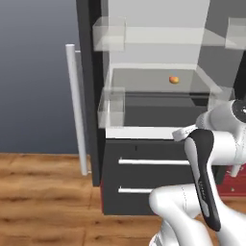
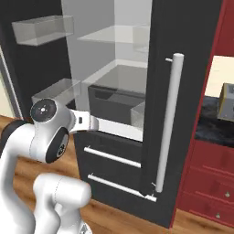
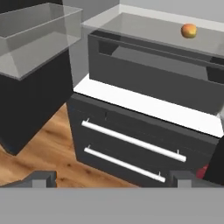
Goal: Retrieve the tangerine and mango from the fridge and place them into the bowl on the dining table.
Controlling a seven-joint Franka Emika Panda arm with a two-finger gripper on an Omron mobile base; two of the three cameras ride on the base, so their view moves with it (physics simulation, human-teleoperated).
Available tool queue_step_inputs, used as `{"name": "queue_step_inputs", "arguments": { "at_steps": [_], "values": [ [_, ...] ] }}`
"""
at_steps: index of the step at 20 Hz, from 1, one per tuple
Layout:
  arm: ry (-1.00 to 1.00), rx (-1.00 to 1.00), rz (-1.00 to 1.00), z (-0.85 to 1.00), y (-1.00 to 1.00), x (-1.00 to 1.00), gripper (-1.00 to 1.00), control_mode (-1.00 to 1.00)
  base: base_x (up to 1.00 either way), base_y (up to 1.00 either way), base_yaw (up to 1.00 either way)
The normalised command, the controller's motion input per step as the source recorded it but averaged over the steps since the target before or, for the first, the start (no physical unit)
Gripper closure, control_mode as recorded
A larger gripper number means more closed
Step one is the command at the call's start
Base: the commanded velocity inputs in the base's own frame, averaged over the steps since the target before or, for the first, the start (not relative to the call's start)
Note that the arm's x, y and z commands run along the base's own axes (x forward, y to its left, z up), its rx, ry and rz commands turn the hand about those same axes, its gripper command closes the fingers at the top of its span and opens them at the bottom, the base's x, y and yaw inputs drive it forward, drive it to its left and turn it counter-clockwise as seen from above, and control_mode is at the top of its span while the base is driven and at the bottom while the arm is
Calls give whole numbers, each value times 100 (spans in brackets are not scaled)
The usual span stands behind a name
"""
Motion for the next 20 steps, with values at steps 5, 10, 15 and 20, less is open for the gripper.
{"name": "queue_step_inputs", "arguments": {
  "at_steps": [5, 10, 15, 20],
  "values": [
    [0, 0, 0, 0, 0, 0, -100, 100, 0, 26, -46],
    [0, 0, 0, 0, 0, 0, -100, 100, 0, 68, -40],
    [0, 0, 0, 0, 0, 0, -100, 100, 2, 69, -28],
    [0, 0, 0, 0, 0, 0, -100, 100, 8, 14, -10]
  ]
}}
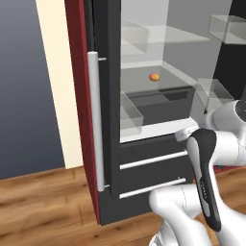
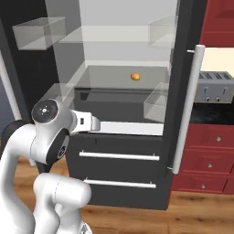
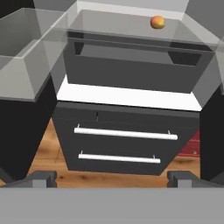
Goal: Retrieve the tangerine and mango from the fridge and place them into the bowl on the dining table.
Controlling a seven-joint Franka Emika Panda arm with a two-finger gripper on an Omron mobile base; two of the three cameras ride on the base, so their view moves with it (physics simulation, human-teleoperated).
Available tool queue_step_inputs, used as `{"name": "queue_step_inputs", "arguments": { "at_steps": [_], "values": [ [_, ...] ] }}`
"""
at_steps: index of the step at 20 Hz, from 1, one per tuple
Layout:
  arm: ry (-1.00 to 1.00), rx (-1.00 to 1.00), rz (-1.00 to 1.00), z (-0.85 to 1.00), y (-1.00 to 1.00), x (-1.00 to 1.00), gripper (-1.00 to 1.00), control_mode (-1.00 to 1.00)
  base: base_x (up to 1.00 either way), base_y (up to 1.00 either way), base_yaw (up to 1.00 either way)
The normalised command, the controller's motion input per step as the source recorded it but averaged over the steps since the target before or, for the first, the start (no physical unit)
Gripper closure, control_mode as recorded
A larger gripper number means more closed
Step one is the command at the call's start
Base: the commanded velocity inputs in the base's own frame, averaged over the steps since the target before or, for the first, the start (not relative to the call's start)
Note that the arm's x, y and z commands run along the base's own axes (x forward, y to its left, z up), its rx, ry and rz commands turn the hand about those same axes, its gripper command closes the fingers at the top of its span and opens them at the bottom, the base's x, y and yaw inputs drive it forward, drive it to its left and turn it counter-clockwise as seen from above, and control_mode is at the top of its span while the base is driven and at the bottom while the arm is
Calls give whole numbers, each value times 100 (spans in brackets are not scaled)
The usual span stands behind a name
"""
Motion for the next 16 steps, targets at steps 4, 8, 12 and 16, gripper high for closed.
{"name": "queue_step_inputs", "arguments": {
  "at_steps": [4, 8, 12, 16],
  "values": [
    [0, 0, 0, 0, 0, 0, -100, 100, 19, -13, 0],
    [0, 0, 0, 0, 0, 0, -100, 100, 17, -20, 1],
    [0, 0, 0, 0, 0, 0, -100, 100, 28, -34, 6],
    [0, 0, 0, 0, 0, 0, -100, 100, 40, -44, 7]
  ]
}}
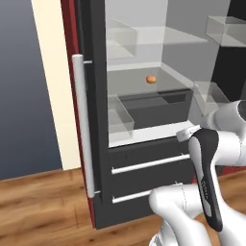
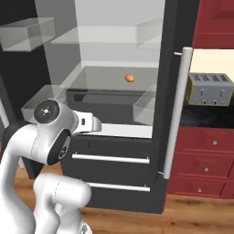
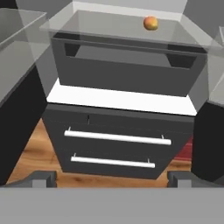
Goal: Retrieve the tangerine and mango from the fridge and place them into the bowl on the dining table.
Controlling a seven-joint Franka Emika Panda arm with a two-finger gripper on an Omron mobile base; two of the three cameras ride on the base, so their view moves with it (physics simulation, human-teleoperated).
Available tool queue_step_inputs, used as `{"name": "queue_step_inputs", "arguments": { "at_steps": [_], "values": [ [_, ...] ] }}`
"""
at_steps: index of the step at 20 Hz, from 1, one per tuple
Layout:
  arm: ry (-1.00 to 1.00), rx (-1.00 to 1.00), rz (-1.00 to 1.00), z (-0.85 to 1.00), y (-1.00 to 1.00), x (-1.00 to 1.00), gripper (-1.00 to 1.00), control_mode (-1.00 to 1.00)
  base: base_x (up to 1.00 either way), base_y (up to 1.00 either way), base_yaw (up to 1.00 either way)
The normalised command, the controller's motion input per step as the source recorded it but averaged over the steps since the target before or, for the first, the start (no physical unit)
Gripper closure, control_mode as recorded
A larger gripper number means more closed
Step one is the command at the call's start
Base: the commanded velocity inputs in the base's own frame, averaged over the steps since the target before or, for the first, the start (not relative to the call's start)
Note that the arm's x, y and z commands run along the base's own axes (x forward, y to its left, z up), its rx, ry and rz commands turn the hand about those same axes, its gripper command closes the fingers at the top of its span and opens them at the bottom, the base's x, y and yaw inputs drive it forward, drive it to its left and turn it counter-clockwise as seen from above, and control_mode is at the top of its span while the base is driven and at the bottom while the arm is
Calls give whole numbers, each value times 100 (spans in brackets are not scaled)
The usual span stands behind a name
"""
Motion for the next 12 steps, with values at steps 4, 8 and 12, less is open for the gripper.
{"name": "queue_step_inputs", "arguments": {
  "at_steps": [4, 8, 12],
  "values": [
    [0, 0, 0, 0, 0, 0, -100, 100, 50, -15, 4],
    [0, 0, 0, 0, 0, 0, -100, 100, 92, 0, 1],
    [0, 0, 0, 0, 0, 0, -100, 100, 70, -17, 0]
  ]
}}
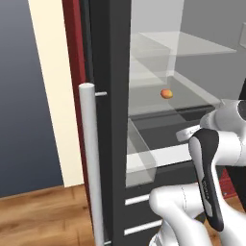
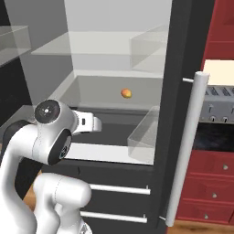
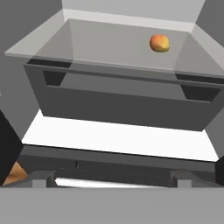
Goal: Retrieve the tangerine and mango from the fridge and place them into the bowl on the dining table.
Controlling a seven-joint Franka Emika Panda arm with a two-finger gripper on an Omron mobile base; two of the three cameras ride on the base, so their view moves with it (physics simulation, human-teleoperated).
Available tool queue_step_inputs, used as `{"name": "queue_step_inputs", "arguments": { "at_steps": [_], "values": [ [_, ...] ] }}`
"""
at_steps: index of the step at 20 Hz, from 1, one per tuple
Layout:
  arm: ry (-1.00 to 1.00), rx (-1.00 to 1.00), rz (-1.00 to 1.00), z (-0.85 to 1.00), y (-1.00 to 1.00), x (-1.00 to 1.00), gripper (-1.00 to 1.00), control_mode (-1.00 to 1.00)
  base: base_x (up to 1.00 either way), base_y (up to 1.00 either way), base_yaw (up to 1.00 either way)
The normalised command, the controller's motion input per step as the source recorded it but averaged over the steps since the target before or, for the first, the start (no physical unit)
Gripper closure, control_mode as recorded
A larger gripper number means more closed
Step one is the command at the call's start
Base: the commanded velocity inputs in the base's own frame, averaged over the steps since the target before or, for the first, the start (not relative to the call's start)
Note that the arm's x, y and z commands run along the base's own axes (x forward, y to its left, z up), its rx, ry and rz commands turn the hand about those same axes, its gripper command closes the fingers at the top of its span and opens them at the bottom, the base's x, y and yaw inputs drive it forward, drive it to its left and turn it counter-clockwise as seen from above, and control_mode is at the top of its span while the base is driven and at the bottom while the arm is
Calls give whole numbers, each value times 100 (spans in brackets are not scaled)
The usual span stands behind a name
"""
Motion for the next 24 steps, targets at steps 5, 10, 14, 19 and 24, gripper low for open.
{"name": "queue_step_inputs", "arguments": {
  "at_steps": [5, 10, 14, 19, 24],
  "values": [
    [0, 0, 0, 0, 0, 0, -100, 100, 37, -25, 8],
    [0, 0, 0, 0, 0, 0, -100, 100, 28, -29, 20],
    [0, 0, 0, 0, 0, 0, -100, 100, 28, -22, 23],
    [0, 0, 0, 0, -4, 0, -100, -100, 16, -12, 15],
    [0, 0, -6, -3, -29, 11, -100, -100, 0, 0, 0]
  ]
}}
